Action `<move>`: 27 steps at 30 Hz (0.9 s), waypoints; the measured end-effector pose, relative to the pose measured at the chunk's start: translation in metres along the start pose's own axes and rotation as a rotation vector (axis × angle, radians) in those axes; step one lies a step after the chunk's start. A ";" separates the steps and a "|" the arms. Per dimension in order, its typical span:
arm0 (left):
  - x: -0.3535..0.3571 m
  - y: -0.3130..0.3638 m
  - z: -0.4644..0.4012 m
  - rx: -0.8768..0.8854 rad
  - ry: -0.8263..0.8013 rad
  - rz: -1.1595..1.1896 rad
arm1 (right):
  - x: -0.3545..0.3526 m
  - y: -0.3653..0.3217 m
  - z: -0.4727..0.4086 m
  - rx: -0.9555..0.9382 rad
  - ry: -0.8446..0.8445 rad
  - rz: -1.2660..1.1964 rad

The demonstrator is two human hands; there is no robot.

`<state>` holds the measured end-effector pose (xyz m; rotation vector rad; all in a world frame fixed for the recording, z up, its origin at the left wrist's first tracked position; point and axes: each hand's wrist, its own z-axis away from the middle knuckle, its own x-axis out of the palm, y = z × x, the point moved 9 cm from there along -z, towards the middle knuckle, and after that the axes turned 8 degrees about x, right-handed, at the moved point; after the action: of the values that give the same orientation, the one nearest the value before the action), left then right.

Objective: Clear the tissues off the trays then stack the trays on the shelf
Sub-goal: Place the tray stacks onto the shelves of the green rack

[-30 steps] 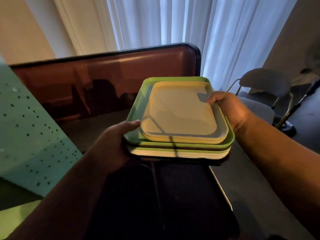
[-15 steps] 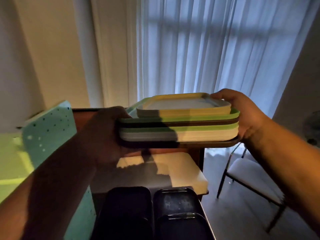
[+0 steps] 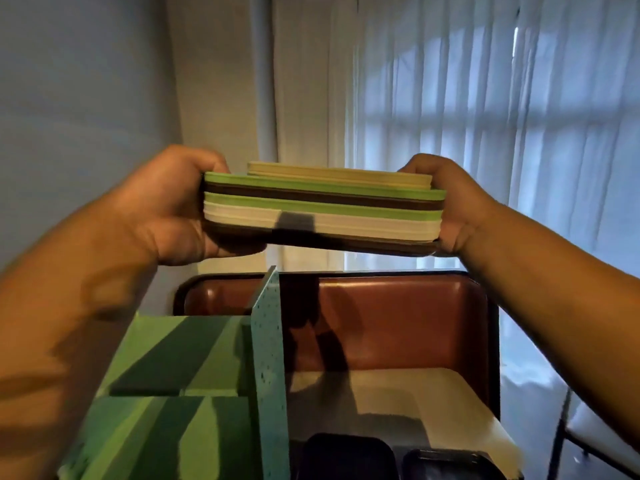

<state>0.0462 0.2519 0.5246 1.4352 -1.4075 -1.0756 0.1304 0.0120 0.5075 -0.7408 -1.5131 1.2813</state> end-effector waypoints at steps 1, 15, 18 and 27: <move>-0.016 0.003 0.000 0.018 0.002 -0.007 | 0.016 0.005 -0.007 -0.001 0.004 0.024; -0.196 -0.042 0.011 -0.291 -0.046 -0.266 | 0.164 0.081 -0.090 0.059 0.179 0.366; -0.213 -0.053 0.003 -0.239 -0.042 -0.288 | 0.170 0.092 -0.097 0.067 0.241 0.420; -0.223 -0.091 -0.008 -0.328 -0.110 -0.419 | 0.200 0.101 -0.108 -0.033 0.307 1.157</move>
<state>0.0792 0.4772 0.4451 1.4743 -0.9603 -1.5890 0.1506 0.2566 0.4643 -1.8841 -0.7984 1.8108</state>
